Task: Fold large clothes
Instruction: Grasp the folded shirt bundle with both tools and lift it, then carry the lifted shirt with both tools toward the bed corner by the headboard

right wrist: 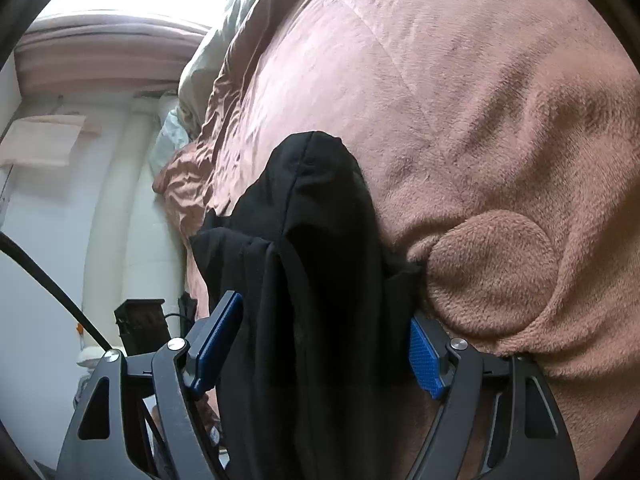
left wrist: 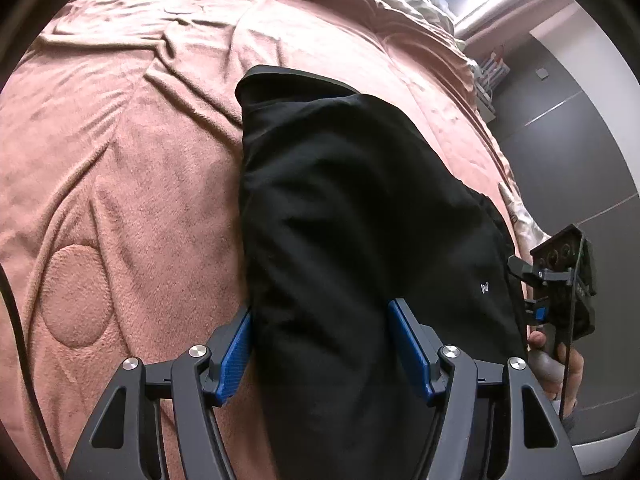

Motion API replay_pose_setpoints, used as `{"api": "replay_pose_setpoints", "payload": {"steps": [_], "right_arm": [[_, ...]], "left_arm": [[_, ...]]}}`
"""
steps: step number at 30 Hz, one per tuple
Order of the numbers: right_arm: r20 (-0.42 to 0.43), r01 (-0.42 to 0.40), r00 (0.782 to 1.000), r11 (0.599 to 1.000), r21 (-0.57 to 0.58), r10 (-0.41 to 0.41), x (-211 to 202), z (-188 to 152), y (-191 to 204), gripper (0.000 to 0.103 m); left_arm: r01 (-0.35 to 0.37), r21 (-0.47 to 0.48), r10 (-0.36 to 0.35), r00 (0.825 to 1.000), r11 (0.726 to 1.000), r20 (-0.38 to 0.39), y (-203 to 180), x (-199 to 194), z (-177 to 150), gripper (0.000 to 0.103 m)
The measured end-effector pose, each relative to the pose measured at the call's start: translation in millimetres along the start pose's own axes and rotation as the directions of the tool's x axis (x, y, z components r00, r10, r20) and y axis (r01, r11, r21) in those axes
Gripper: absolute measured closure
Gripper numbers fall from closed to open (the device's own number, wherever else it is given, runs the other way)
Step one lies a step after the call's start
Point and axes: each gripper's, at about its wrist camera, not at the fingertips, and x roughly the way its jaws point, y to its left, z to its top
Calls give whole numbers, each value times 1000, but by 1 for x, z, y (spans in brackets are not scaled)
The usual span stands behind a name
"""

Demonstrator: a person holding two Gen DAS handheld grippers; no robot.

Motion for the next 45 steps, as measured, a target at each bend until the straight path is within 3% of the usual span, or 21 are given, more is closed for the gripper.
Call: {"api": "replay_pose_setpoints", "payload": {"steps": [4,8,12,19,24,33,45], "right_arm": [[-16,21,1000,1000,-22,-21,-1,-6,3,74],[11,46,999,995,-88,-45,-9,-11,22,88],[42,59,998,987,-150,-54,-19,-22,48,92],[91,59,995,971,-232,-39,-44,-52,91,93],[109,30,994,954,-299,3,-64,-75,129,93],[118,-18,990,896,-444,79,-69,-125,216,93],[38,-112,986,805,-582,164,-9,-181,318,93]], "left_arm": [[-7,-3,7,1000,1000,16,-4,-4,1,49],[-23,0,23,999,1000,39,-9,-14,-1,65],[-7,5,6,998,1000,67,-12,-30,-4,78],[17,14,-19,988,1000,153,-22,-74,-13,82],[39,21,-43,969,999,242,-28,-123,-21,83],[35,6,-34,911,999,410,-5,-237,-38,83],[-17,-53,45,814,998,579,57,-378,-86,83]]}}
